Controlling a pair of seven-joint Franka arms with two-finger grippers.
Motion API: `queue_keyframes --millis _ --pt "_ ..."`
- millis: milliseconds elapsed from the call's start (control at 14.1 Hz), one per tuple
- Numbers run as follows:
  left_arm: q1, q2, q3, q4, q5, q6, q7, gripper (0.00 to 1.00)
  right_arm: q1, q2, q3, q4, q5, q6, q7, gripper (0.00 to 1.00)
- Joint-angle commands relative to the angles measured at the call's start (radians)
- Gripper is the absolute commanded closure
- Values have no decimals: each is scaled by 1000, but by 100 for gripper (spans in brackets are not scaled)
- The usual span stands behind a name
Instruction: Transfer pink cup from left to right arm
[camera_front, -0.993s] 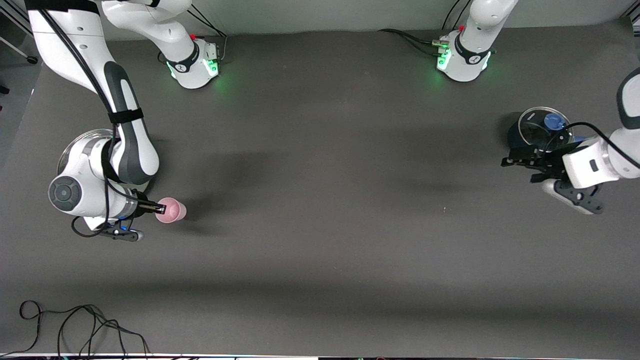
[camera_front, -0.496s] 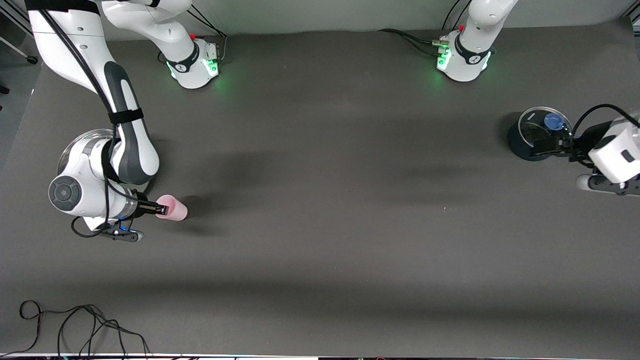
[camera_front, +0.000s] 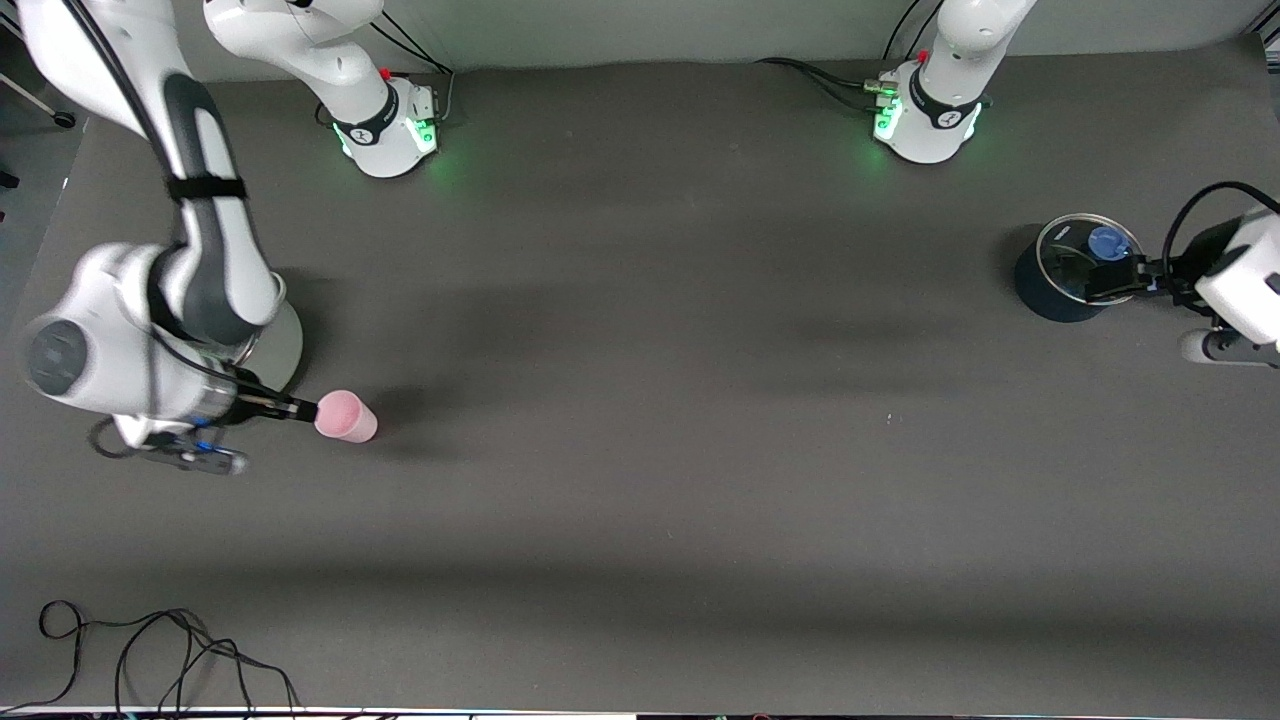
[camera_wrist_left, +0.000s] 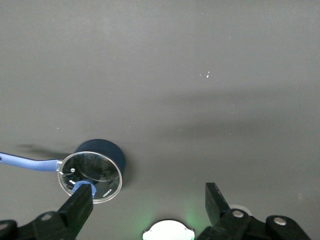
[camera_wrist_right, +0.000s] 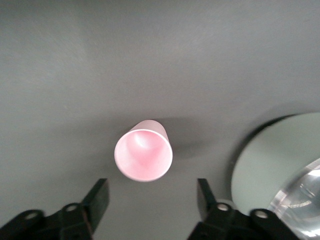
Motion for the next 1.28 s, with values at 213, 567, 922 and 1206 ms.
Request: queue_keyframes --millis 213,567,922,1206 --pt "22 -104 14 -121 0 103 -6 0 2 -184 -59 108 -37 -297 -15 0" --pt "11 -102 73 -121 -48 114 19 0 -1 -232 -77 264 -116 -558 -13 0" --pt "-409 -157 510 -115 -129 111 30 0 6 -235 -111 298 -116 -589 -25 0" --pt "-654 -165 728 -116 -140 109 31 0 6 -235 -114 294 -116 -591 -25 0"
